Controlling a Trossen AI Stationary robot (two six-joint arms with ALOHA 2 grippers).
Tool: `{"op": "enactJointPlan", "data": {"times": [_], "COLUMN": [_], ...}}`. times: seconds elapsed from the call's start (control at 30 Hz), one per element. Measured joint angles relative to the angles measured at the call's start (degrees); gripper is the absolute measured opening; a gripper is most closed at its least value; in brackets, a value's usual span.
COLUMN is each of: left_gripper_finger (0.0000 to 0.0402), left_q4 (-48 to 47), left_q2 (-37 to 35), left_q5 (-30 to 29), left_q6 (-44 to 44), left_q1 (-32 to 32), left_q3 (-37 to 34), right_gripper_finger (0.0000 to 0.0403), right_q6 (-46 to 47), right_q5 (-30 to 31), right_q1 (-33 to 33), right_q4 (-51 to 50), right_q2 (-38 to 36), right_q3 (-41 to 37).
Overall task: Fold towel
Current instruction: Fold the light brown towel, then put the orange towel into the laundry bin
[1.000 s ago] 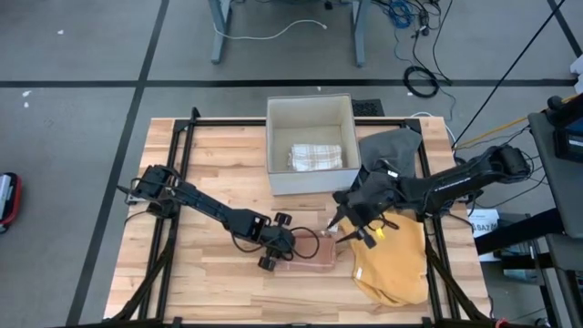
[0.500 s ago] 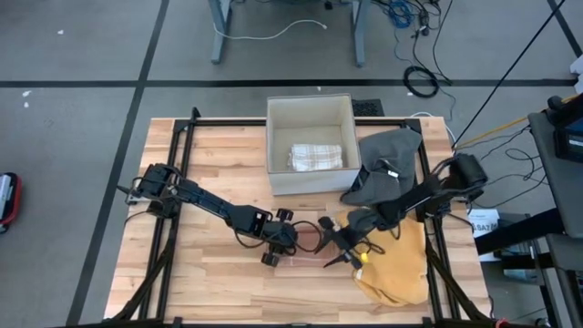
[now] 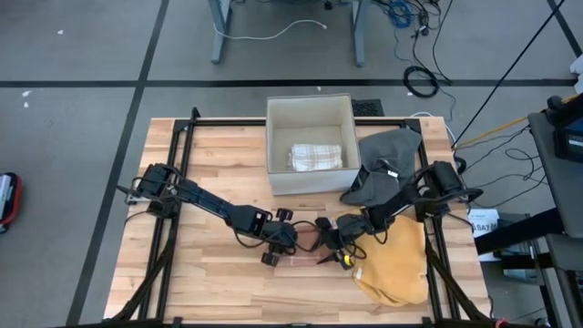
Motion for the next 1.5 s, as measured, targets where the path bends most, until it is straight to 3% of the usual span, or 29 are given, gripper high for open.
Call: {"op": "enactJointPlan", "data": {"times": [0.17, 0.43, 0.6, 0.9, 1.0, 1.17, 1.27, 1.37, 1.5], "left_gripper_finger": [0.014, 0.014, 0.014, 0.0142, 0.0164, 0.0233, 0.0265, 0.0275, 0.0264], "left_q4": [-1.03, -2.02, -3.02, -5.2, -5.19, -4.69, -4.8, -5.23, -5.53], "left_q2": [-1.75, -10.58, -9.93, -7.71, -6.5, -3.84, -2.73, -2.03, -1.01], "left_q5": [-0.28, -2.19, 3.6, -1.83, -3.64, -4.13, -8.62, -14.28, -15.99], "left_q6": [0.6, 0.93, 3.4, 0.47, -0.6, -3.7, -4.41, -4.45, -4.34], "left_q1": [0.02, -0.48, -4.01, -11.51, -12.49, -12.5, -12.5, -12.48, -12.12], "left_q3": [0.38, 0.79, 0.79, 0.76, 0.79, 0.79, 0.79, 0.79, 0.81], "right_gripper_finger": [0.021, 0.021, 0.021, 0.021, 0.021, 0.021, 0.021, 0.021, 0.021], "right_q6": [-1.37, -4.9, -4.72, -2.56, -2.77, -2.99, -3.04, -3.12, -2.49], "right_q5": [0.01, 0.28, 2.33, 6.81, 8.08, 9.29, 9.32, 9.41, 9.48], "right_q1": [0.01, 0.9, 2.6, 5.7, 6.01, 6.01, 6.01, 6.01, 6.01], "right_q4": [-2.13, -9.8, -17.01, -22.04, -22.37, -22.77, -23.37, -23.96, -25.75], "right_q2": [-4.76, -13.93, -15.31, -15.22, -15.22, -15.22, -15.22, -15.22, -15.22], "right_q3": [-0.17, -0.12, -0.14, -0.14, -0.14, -0.12, -0.12, -0.12, -0.12]}}
